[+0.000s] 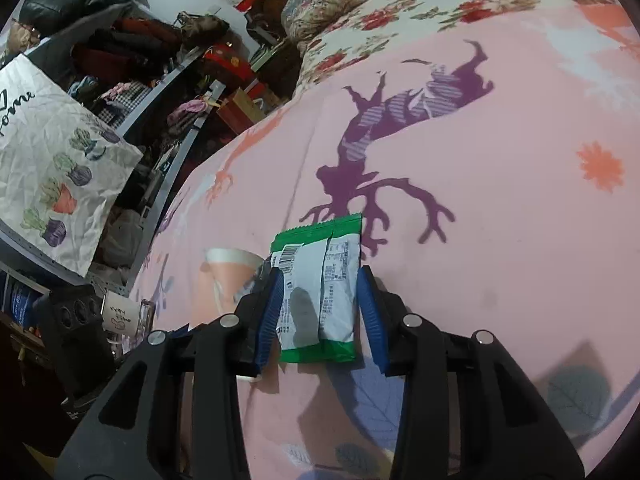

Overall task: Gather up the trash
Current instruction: 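Hold the cup in the left tool while the right grasps the green-white wrapper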

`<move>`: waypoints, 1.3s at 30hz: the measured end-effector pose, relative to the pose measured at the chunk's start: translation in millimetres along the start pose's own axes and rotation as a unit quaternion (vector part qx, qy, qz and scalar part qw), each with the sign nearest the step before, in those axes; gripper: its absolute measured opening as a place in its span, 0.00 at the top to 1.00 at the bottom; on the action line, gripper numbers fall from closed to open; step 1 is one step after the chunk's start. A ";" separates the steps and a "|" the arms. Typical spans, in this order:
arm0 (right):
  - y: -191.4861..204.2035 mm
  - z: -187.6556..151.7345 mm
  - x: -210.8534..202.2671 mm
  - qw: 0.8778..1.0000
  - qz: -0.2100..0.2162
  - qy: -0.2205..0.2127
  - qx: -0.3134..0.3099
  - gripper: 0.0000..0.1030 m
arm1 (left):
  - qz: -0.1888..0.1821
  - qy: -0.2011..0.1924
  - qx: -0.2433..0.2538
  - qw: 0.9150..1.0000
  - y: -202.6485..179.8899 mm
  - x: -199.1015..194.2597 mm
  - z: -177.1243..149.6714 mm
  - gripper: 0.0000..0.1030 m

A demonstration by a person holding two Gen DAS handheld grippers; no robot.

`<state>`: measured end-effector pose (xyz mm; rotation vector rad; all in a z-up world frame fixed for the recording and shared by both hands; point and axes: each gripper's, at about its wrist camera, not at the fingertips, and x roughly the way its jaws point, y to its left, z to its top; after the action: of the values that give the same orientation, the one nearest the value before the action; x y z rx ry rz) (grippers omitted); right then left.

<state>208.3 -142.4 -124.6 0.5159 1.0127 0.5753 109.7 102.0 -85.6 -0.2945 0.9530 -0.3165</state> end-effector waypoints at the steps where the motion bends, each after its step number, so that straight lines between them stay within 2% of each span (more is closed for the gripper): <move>1: 0.4 1.3 3.8 1.000 0.012 0.005 0.006 0.61 | 0.000 0.000 0.000 1.000 0.5 -0.2 -0.1 0.69; 3: -0.3 0.1 8.3 0.999 0.040 0.011 0.019 0.61 | 0.002 0.000 0.001 1.000 -0.9 0.6 0.2 0.69; 4: -2.5 -0.1 8.9 0.997 0.075 0.008 0.033 0.60 | 0.002 0.000 0.002 1.000 -1.1 1.0 0.4 0.69; 7: -10.6 -0.7 7.0 0.987 0.145 -0.004 0.069 0.60 | 0.003 0.000 0.003 1.000 -1.7 1.5 0.9 0.69; 8: -13.9 -0.6 5.4 0.985 0.155 -0.007 0.080 0.60 | 0.002 0.000 0.003 1.000 -1.9 1.8 1.2 0.69; 18: -30.0 -13.3 -13.6 0.987 0.121 -0.018 0.108 0.59 | 0.001 0.000 0.003 1.000 -3.0 2.1 1.4 0.69; 23: -34.1 -21.0 -28.3 0.993 0.063 -0.016 0.098 0.59 | 0.003 0.000 0.005 1.000 -2.9 2.3 1.4 0.69; 26: -30.2 -22.2 -26.4 0.994 0.050 -0.003 0.093 0.59 | 0.002 0.000 0.004 1.000 -3.4 2.3 1.6 0.69; 34: -7.1 -23.8 -1.9 0.995 0.061 0.022 0.074 0.62 | 0.000 0.000 0.003 1.000 -3.6 2.3 1.5 0.69; 37: -4.3 -23.8 5.2 0.992 0.091 0.021 0.083 0.61 | -0.003 0.000 0.001 1.000 -3.0 2.0 1.1 0.69; 39: -5.2 -24.2 8.4 0.986 0.132 0.016 0.102 0.59 | -0.004 0.000 0.001 1.000 -2.4 1.9 0.8 0.69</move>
<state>191.3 -137.4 -143.8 0.8332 1.0477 0.7199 111.0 99.2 -85.7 -0.2961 0.9526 -0.3246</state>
